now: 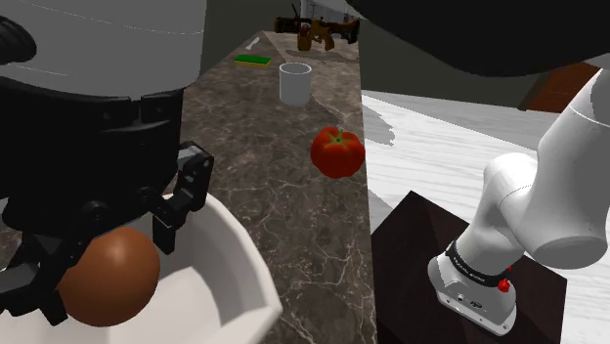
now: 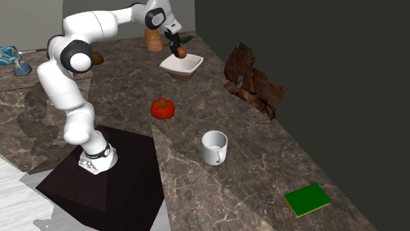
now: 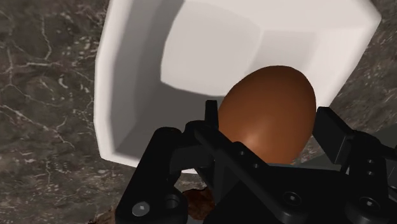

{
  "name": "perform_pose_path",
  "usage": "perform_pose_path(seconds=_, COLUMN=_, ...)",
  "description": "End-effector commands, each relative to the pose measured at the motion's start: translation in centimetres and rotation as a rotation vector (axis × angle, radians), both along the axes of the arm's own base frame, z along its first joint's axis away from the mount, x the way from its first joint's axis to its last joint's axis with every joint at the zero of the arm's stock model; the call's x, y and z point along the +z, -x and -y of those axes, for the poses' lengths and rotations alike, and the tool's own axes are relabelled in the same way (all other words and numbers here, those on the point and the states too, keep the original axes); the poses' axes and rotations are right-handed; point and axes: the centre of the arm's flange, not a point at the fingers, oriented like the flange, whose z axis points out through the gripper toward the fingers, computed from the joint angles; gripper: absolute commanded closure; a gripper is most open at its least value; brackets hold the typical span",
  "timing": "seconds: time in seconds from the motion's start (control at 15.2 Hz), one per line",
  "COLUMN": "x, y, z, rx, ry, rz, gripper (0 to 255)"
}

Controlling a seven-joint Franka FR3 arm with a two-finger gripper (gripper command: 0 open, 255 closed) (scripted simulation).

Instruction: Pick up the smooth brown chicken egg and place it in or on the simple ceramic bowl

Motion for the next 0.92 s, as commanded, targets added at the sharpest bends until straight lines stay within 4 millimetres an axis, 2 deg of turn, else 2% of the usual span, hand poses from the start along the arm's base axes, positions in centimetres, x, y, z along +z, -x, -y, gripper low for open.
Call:
perform_pose_path(seconds=0.0, x=-1.2, y=0.0, z=0.0, rx=0.0, ry=-0.001, rz=0.001, gripper=255)
perform_pose_path(seconds=0.2, x=-3.0, y=0.0, z=0.0, rx=0.0, ry=-0.001, rz=0.001, gripper=255)
perform_pose_path(seconds=0.73, x=-3.0, y=0.0, z=0.0, rx=0.0, ry=-0.001, rz=0.001, gripper=255)
perform_pose_path(seconds=0.79, x=-3.0, y=0.0, z=0.0, rx=0.0, ry=-0.001, rz=0.001, gripper=0)
perform_pose_path(seconds=0.86, x=-3.0, y=0.0, z=0.0, rx=0.0, ry=-0.001, rz=0.001, gripper=0)
